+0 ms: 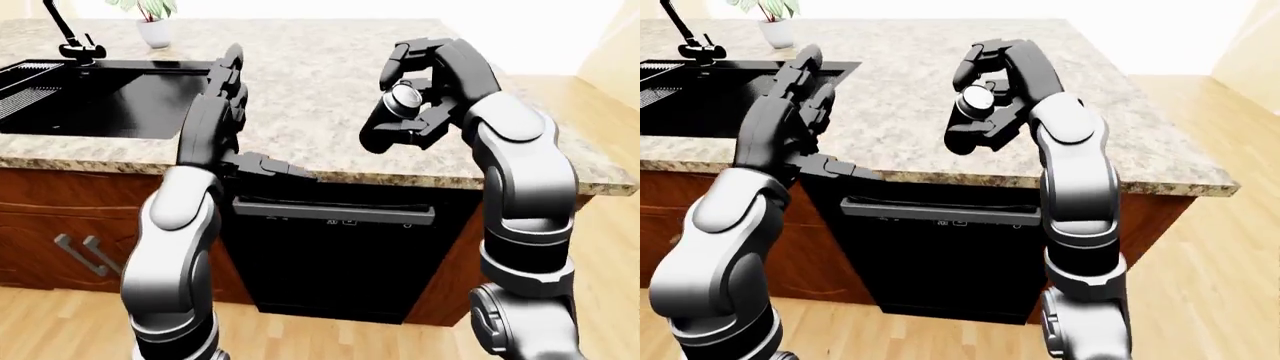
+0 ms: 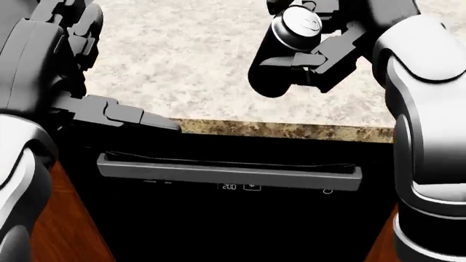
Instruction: Move the drinks to the dining counter.
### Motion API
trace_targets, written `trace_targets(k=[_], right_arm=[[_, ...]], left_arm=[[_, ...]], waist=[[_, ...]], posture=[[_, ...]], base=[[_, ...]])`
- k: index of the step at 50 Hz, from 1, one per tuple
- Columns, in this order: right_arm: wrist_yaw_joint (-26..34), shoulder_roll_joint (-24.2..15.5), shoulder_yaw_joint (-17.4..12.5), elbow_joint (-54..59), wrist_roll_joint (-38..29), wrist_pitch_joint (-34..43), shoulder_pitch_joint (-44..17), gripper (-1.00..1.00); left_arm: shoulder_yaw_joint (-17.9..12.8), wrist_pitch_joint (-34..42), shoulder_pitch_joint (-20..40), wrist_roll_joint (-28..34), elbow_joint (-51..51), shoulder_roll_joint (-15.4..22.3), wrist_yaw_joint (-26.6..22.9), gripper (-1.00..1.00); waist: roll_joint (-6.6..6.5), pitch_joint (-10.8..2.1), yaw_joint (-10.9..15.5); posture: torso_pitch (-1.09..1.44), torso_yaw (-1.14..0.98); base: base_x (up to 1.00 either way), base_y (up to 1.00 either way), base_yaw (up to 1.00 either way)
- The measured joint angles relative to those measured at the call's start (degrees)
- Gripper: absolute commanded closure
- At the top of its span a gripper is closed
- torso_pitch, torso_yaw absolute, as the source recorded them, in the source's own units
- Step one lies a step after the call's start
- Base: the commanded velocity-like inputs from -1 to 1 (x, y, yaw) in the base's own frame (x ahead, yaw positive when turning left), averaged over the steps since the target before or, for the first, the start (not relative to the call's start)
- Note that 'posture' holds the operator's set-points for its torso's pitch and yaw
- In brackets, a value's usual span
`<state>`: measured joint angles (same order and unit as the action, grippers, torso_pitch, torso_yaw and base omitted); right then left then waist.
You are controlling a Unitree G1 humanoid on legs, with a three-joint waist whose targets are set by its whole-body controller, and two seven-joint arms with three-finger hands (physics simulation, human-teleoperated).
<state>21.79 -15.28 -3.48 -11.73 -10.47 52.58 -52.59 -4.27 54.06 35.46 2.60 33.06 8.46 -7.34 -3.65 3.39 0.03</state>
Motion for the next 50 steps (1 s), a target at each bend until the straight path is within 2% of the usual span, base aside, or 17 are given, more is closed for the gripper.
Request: trace_targets(k=[3, 7, 9, 10, 12, 15, 17, 20, 23, 26, 30, 42, 50], right_arm=[[0.0, 0.0, -0.3, 0.3, 0.3, 0.2, -0.2, 1.0], [-0.7, -0.2, -1.1, -0.9, 0.1, -0.4, -1.1, 1.0], [-0.9, -0.3, -1.4, -1.2, 0.3, -0.9, -1.7, 1.0], [-1.1, -0.4, -1.6, -1.3, 0.3, -1.1, -1.8, 1.0], [-1.4, -0.6, -2.0, -1.0, 0.5, -1.4, -1.0, 1.0], [-1.7, -0.9, -2.5, 1.0, 0.3, 0.0, 0.2, 1.0], [-1.8, -1.0, -2.3, 1.7, 0.3, 0.9, 0.4, 1.0], [-1.8, -0.9, -1.9, 0.8, 0.7, 1.4, 0.0, 1.0], [-1.8, -1.0, -2.0, -0.5, 1.3, 0.4, -1.0, 1.0], [-1.2, -1.0, -0.9, -1.6, 1.7, 0.4, -0.4, 1.0], [0.6, -1.1, 0.5, -0.3, 0.6, 1.3, -0.1, 1.0], [6.3, -0.5, 2.2, 6.2, -9.1, 1.8, 1.3, 1.0], [7.1, 0.8, 2.0, 12.6, -15.0, -1.4, 0.9, 1.0]], left_arm=[[0.1, 0.0, 0.4, 0.0, 0.3, 0.0, 0.1, -1.0], [0.1, -0.9, 0.6, -0.3, 1.6, 0.0, 0.1, -1.0], [-0.1, -1.2, 1.0, -0.3, 1.6, 0.2, 0.2, -1.0], [0.0, -1.3, 1.3, -0.3, 1.7, 0.2, 0.3, -1.0], [0.5, -1.3, 0.3, -0.5, 1.5, -0.6, 0.3, -1.0], [1.6, -0.3, -0.2, -1.2, -0.2, -0.7, -0.1, -1.0], [1.4, 0.1, -0.2, -1.3, -0.3, -0.6, -0.1, -1.0], [0.7, -0.2, 0.0, -1.0, 0.4, -0.3, 0.2, -1.0], [0.5, -1.0, 0.6, -0.9, 1.4, -0.2, 0.4, -1.0], [0.0, -1.0, 0.2, -0.9, 1.2, 0.1, 0.4, -1.0], [-0.1, 0.1, 0.4, -0.9, 1.1, 0.2, 0.6, -1.0], [0.3, -0.8, 0.0, -1.5, 0.7, 0.0, 0.5, -1.0], [0.4, -1.2, 0.0, -1.6, 0.8, -0.1, 0.6, -1.0]], waist=[[0.89, -0.8, 0.2], [2.95, -1.54, 0.8], [4.48, -1.63, 0.7], [5.91, -1.34, 0.5], [5.32, -0.06, 0.3], [6.13, 1.52, 0.1], [6.11, 2.04, 0.4], [4.97, 1.85, 0.4], [2.23, 0.36, 0.1], [3.77, -0.1, 0.2], [4.57, -0.74, 0.4], [4.29, -0.56, 0.3], [4.04, -0.45, 0.1]], posture=[[0.0, 0.0], [0.0, 0.0], [0.0, 0.0], [0.0, 0.0], [0.0, 0.0], [0.0, 0.0], [0.0, 0.0], [0.0, 0.0], [0.0, 0.0], [0.0, 0.0], [0.0, 0.0], [0.0, 0.0], [0.0, 0.0]], base=[[0.32, 0.0, 0.0], [0.2, 0.0, 0.0], [0.0, 0.0, 0.0], [0.0, 0.0, 0.0], [0.0, 0.0, 0.0], [0.0, 0.0, 0.0], [0.0, 0.0, 0.0], [0.0, 0.0, 0.0], [0.0, 0.0, 0.0], [0.0, 0.0, 0.0], [0.0, 0.0, 0.0], [0.0, 0.0, 0.0], [0.0, 0.0, 0.0]])
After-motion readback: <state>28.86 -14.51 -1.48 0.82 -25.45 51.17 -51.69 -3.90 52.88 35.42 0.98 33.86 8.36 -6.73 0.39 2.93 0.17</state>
